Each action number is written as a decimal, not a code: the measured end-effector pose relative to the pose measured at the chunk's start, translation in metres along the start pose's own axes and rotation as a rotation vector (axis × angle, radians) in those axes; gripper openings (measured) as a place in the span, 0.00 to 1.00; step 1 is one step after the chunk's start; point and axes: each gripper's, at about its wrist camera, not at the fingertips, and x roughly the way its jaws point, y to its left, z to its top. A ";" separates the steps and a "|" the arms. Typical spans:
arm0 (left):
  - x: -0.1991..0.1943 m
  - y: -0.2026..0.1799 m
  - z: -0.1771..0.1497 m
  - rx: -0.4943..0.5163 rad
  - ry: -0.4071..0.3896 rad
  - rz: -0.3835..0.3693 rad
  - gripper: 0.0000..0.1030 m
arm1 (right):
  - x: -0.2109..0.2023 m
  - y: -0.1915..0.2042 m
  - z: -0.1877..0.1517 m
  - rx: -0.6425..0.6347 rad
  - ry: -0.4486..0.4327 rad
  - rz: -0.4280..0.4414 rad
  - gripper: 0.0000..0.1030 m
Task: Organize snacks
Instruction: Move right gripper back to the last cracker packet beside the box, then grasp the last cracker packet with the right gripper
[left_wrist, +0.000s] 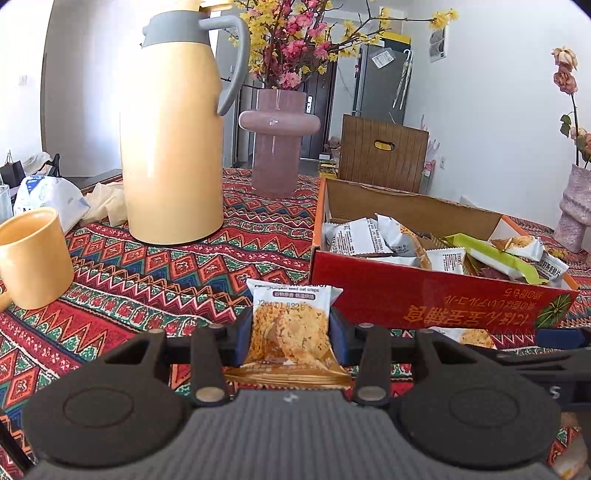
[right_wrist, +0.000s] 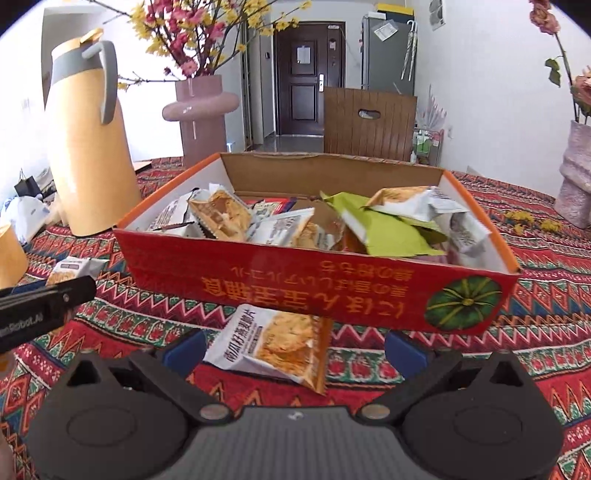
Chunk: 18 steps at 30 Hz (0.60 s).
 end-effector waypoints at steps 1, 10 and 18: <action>0.000 0.000 0.000 -0.001 -0.001 -0.001 0.42 | 0.004 0.003 0.002 -0.008 0.009 -0.003 1.00; -0.001 0.003 -0.002 -0.014 -0.004 -0.002 0.42 | 0.045 0.013 0.009 0.016 0.123 -0.043 1.00; -0.001 0.003 -0.003 -0.018 -0.002 0.003 0.42 | 0.044 0.012 0.001 0.029 0.062 -0.041 1.00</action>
